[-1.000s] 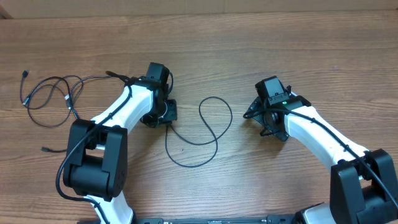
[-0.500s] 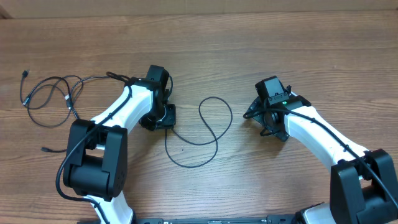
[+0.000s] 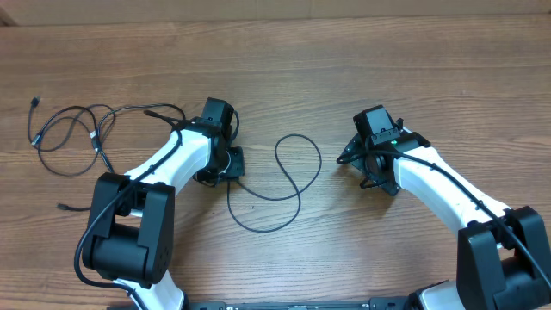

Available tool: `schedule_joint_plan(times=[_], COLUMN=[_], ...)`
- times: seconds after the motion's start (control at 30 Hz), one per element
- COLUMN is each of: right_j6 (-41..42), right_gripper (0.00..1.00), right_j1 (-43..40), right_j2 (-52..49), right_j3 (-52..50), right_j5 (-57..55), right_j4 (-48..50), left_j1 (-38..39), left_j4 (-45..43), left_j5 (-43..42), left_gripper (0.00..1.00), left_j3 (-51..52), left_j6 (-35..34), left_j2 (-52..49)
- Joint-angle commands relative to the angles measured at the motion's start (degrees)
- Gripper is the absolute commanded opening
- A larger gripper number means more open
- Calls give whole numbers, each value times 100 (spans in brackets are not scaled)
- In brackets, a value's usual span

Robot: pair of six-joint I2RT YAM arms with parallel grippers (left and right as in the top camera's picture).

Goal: Untangle cables

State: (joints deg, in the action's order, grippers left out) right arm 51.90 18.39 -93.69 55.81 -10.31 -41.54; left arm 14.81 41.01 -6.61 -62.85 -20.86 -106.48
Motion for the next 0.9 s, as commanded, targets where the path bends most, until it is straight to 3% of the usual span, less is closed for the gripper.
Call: schedule_joint_plan(times=[0.0,0.1,0.2,0.23,0.33,0.63,0.87], right_j6=[42,42,42,42,42,42,42], right_gripper=[100,100,100,100,100,100,100], right_j1=[-15,-15,-15,-15,-15,-15,-15], right_j2=[87,87,87,87,87,87,87], right_j3=[-31,-33,-33,-33,-31,-31,-31], right_j5=[11,11,11,11,11,11,11], right_j4=[28,28,28,28,28,28,28], left_j1=[59,59,59,59,59,59,50], left_j4=[4,-72,-87,-83,-81,-2,417], left_j5=[-44,-39,-39,-42,-44,-46,20], left_gripper=[5,5,22,21,4,4,4], left_j3=[317,317,317,317,319,323,-249], left_j6=[-55,-57,-55,-57,-57,87,116], left_j2=[-302,-302,-304,-302,-302,-282,203])
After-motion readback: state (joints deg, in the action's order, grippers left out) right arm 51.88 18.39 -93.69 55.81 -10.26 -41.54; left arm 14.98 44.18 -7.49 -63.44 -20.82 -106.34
